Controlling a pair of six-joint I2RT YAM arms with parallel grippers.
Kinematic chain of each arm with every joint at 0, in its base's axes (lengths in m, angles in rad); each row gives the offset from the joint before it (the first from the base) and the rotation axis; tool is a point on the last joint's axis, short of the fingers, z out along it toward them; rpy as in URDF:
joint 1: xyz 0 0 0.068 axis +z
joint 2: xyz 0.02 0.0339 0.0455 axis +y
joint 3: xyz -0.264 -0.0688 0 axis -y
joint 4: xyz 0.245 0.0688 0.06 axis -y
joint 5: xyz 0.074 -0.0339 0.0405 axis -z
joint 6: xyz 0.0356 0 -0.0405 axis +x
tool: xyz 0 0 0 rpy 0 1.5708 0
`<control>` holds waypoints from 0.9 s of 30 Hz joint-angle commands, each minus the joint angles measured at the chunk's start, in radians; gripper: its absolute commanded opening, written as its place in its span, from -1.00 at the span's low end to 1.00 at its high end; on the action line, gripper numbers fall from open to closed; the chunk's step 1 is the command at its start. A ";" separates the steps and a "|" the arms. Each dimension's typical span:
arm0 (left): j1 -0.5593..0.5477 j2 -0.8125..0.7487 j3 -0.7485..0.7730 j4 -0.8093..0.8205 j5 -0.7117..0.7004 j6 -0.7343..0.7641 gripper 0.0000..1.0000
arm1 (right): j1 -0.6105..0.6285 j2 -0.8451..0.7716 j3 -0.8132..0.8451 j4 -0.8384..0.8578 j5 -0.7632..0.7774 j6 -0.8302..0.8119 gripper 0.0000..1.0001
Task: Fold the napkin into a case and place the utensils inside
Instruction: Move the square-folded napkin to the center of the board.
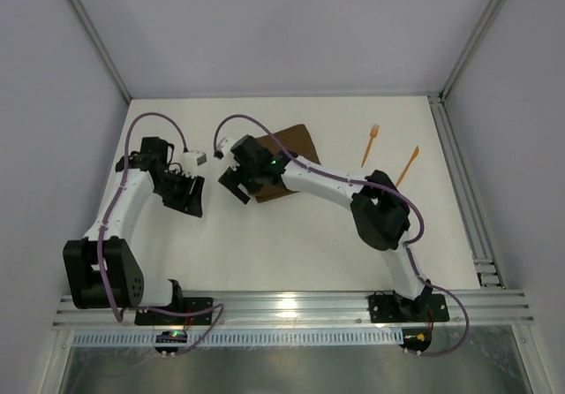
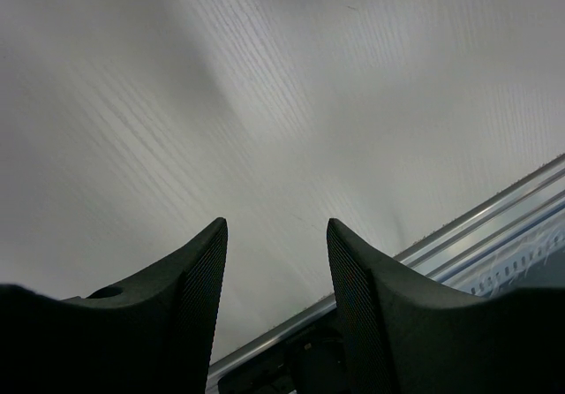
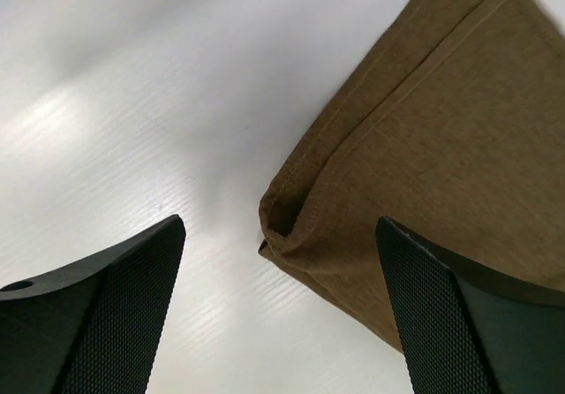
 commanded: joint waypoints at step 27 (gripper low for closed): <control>-0.174 0.077 0.015 0.067 -0.123 -0.024 0.01 | 0.062 -0.605 -0.826 0.046 0.100 0.001 0.54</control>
